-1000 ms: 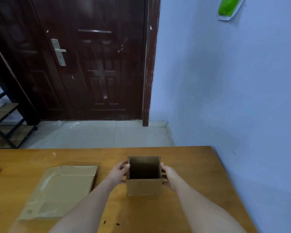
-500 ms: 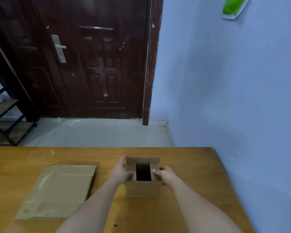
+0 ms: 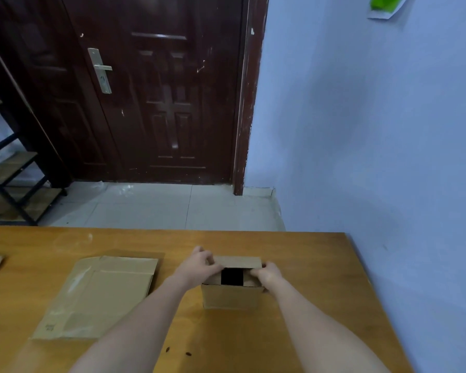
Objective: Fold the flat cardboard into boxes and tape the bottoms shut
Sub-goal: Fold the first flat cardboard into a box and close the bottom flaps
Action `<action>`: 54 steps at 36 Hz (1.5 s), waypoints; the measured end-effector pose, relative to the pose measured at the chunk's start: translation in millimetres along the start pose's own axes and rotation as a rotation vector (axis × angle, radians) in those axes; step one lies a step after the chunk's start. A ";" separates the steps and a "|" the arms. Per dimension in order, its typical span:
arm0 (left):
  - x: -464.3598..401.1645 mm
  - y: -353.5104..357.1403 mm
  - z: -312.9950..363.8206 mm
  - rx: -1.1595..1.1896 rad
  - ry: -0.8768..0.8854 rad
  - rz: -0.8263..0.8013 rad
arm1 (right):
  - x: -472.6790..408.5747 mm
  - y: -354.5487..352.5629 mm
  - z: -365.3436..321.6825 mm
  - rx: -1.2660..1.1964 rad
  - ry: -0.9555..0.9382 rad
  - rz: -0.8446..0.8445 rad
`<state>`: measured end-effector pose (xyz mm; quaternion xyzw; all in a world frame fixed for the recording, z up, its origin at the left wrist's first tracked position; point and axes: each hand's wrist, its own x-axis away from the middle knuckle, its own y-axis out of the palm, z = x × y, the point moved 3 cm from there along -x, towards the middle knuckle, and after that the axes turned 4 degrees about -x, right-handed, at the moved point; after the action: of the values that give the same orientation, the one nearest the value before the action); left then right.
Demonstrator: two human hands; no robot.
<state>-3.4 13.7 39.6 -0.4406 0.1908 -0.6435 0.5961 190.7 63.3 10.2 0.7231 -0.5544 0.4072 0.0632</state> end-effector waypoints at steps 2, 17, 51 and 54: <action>6.0 -3.0 4.6 -0.033 0.042 -0.056 | -0.3 -0.2 0.6 -0.032 0.006 0.002; 8.1 0.7 20.9 -0.422 -0.007 -0.014 | 18.3 -12.8 2.6 -0.212 0.072 -0.238; 19.5 25.5 18.3 -0.649 0.051 0.026 | 23.7 34.3 -6.6 1.165 -0.562 0.062; 20.8 24.6 15.2 -0.645 0.071 0.023 | 22.7 30.0 -7.3 1.232 -0.572 0.046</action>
<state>25.5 -6.8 35.8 -0.5818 0.4107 -0.5581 0.4259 162.6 38.9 19.1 0.6944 -0.2315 0.4425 -0.5181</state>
